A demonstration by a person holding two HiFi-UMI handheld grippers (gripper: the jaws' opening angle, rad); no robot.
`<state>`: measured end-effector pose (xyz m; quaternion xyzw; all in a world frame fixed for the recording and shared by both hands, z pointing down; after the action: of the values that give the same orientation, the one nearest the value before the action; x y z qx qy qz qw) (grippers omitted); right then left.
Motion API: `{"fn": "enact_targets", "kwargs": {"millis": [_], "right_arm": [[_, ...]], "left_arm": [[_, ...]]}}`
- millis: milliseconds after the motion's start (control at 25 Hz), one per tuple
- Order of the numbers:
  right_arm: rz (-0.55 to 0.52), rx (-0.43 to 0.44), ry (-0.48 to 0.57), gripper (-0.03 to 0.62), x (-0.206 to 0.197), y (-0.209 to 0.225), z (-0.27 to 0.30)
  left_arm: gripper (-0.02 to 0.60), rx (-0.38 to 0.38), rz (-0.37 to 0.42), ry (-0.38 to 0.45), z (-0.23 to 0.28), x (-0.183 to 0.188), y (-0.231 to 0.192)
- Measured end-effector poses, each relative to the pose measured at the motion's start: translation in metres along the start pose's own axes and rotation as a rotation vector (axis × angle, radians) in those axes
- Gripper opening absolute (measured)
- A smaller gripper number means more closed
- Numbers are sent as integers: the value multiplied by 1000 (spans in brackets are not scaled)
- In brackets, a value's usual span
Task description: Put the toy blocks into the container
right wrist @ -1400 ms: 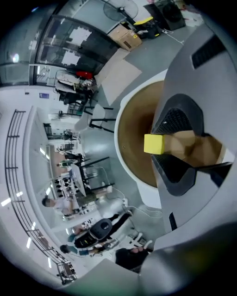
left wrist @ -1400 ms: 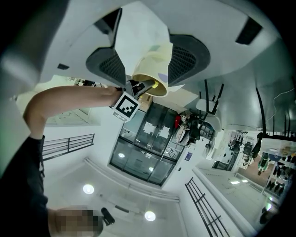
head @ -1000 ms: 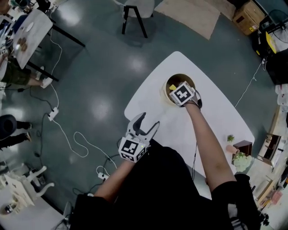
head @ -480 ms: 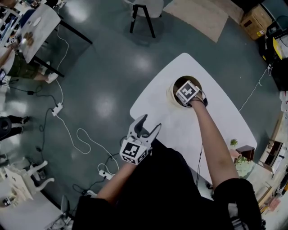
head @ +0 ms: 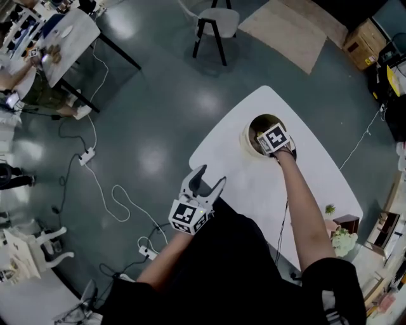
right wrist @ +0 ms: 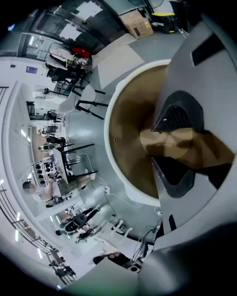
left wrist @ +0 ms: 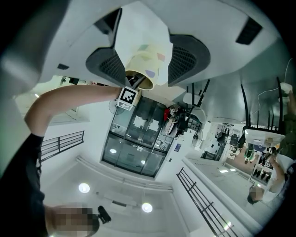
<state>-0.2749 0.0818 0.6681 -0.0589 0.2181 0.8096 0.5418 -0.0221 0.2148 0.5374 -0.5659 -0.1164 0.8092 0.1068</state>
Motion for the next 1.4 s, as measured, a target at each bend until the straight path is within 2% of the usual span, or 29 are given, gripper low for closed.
{"fn": "enact_targets", "kwargs": {"millis": [240, 600, 760, 920, 1040, 1160, 1400], "right_arm": [[56, 0, 150, 153, 4, -30, -37], [87, 12, 472, 65, -8, -93, -112], [59, -24, 627, 18, -20, -136, -141], [86, -69, 781, 2, -36, -174, -161], [152, -125, 889, 0, -55, -189, -182], [194, -176, 955, 0, -88, -206, -199], [276, -273, 961, 0, -195, -239, -205]], "left_arm": [[265, 7, 9, 37, -26, 11, -10], [265, -27, -6, 58, -68, -5, 2], [265, -65, -7, 53, -85, -14, 8], [265, -100, -16, 49, -94, -20, 12], [265, -141, -22, 22, -90, -32, 20], [265, -198, 0, -6, -84, -42, 37], [265, -315, 50, -27, -76, -50, 83]]}}
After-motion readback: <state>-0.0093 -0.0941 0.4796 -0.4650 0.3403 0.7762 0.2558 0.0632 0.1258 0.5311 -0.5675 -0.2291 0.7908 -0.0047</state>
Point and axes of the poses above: the fingertips, and each gripper's own axes: z forward along the fingers, y to its right, x out of its top, the point moved 5 cm from there along -z, backward along the fingers, and after that the axes turned 13 degrees about x, right-handed, at the moved point
